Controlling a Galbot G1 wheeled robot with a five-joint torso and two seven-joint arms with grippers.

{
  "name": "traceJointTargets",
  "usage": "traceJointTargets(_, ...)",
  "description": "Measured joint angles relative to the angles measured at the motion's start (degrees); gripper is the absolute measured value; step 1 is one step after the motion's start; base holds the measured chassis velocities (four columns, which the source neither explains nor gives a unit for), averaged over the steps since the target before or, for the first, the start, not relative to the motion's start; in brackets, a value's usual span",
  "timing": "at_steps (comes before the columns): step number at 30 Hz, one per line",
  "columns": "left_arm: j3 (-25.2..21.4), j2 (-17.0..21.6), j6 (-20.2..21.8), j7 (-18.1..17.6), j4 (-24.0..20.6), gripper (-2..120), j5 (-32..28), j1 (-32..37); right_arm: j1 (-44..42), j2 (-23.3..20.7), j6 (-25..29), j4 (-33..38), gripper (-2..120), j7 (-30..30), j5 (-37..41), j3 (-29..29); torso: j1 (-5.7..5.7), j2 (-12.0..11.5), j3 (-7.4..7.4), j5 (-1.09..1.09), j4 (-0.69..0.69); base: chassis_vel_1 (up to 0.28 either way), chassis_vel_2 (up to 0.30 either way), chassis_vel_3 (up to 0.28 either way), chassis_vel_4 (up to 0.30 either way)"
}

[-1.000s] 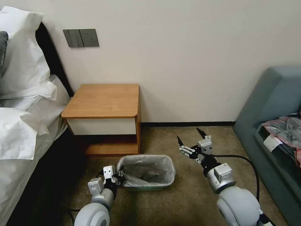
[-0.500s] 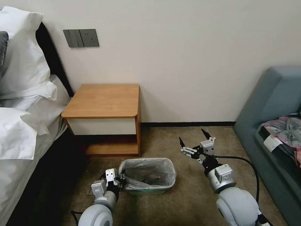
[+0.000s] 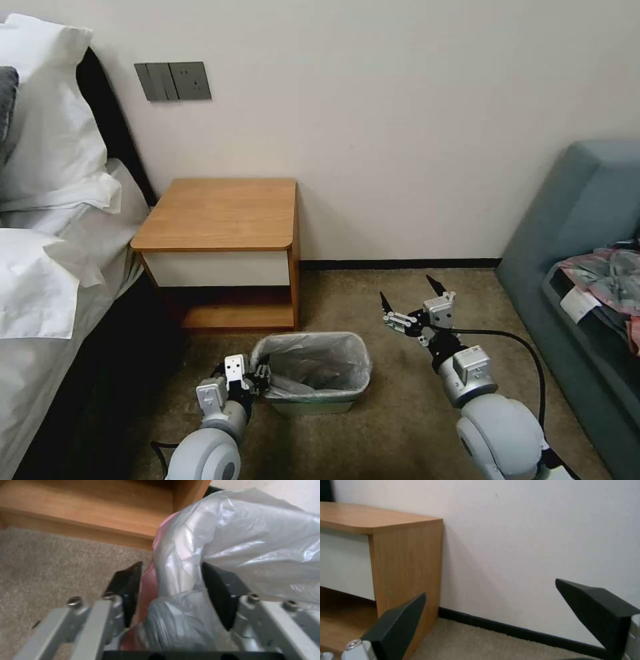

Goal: Pick up the garbage bag from the table and place it over the trash can.

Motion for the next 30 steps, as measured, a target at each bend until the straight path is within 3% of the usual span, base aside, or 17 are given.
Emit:
traceJointTargets(6, 0.01, 0.0, -0.54, 0.66, 0.1, 73, 1.2, 0.06, -0.08, -0.06, 0.0, -0.21, 100, 0.16, 0.25, 0.28, 0.0, 0.0, 0.0, 0.0, 0.0, 0.0, 0.0, 0.0, 0.0)
traceJointTargets(12, -0.34, -0.01, -2.09, 0.69, 0.58, 98, 4.25, 0.27, -0.55, 0.24, 0.36, -0.68, 100, 0.23, 0.3, 0.36, 0.0, 0.0, 0.01, 0.0, 0.0, 0.0, 0.0, 0.0, 0.0)
traceJointTargets(24, -1.22, 0.39, -2.97, 0.6, -0.73, 100, 5.91, 1.2, -0.59, 0.43, 0.4, -0.5, 100, 0.49, 0.19, 0.08, 0.0, 0.0, 0.01, 0.0, 0.0, 0.0, 0.0, 0.0, 0.0)
traceJointTargets(28, -1.35, 0.56, -5.18, 0.71, -1.29, 100, 7.14, 1.62, -1.13, 0.71, 0.62, -0.38, 100, 0.59, 0.2, 0.49, 0.0, 0.0, 0.01, 0.01, 0.0, 0.0, 0.0, 0.0, 0.0)
traceJointTargets(30, -1.34, 0.71, -9.84, 0.7, -1.14, 100, 9.44, 1.94, -2.05, 1.11, 2.35, -0.96, 100, 0.63, 0.01, 1.33, 0.0, 0.0, 0.0, 0.01, 0.01, 0.0, 0.0, 0.0, 0.0)
